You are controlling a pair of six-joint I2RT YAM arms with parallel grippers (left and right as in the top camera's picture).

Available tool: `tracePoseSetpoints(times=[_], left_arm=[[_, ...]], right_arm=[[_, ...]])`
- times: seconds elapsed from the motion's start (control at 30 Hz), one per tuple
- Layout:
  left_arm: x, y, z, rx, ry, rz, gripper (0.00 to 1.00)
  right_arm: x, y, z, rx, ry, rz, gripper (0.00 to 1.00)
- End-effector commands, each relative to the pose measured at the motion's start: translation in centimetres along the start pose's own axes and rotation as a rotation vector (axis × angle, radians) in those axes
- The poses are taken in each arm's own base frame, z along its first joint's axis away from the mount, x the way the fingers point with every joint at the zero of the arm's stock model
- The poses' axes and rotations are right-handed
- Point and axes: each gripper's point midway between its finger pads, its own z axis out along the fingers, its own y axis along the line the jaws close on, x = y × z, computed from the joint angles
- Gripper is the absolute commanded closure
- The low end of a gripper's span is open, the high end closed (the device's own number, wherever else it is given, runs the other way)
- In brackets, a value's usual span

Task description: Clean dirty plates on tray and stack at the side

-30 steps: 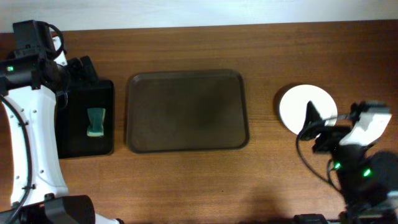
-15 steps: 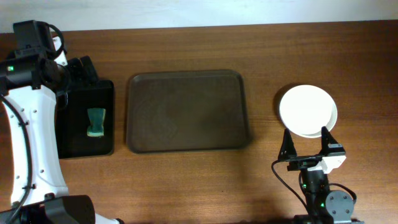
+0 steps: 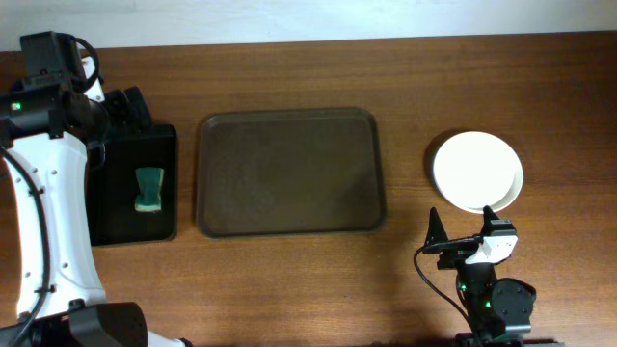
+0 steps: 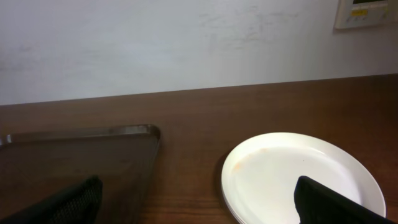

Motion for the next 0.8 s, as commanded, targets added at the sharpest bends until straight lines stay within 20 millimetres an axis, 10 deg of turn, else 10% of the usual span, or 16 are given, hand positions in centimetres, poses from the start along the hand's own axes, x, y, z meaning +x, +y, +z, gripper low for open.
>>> tracePoseSetpoints(times=[0.0, 0.3, 0.47, 0.77], left_arm=[[-0.1, 0.1, 0.1, 0.001, 0.000, -0.009, 0.01], [-0.1, -0.2, -2.8, 0.015, -0.065, -0.001, 0.01], [5.7, 0.8, -6.5, -0.035, -0.172, 0.051, 0.01], [12.8, -0.6, -3.9, 0.255, -0.866, 0.115, 0.01]], right_arm=[[0.3, -0.1, 0.0, 0.000, 0.005, 0.004, 0.02], [0.3, -0.1, 0.0, 0.000, 0.005, 0.004, 0.02], [0.3, -0.1, 0.0, 0.000, 0.005, 0.004, 0.02], [0.3, -0.1, 0.0, 0.000, 0.005, 0.004, 0.02]])
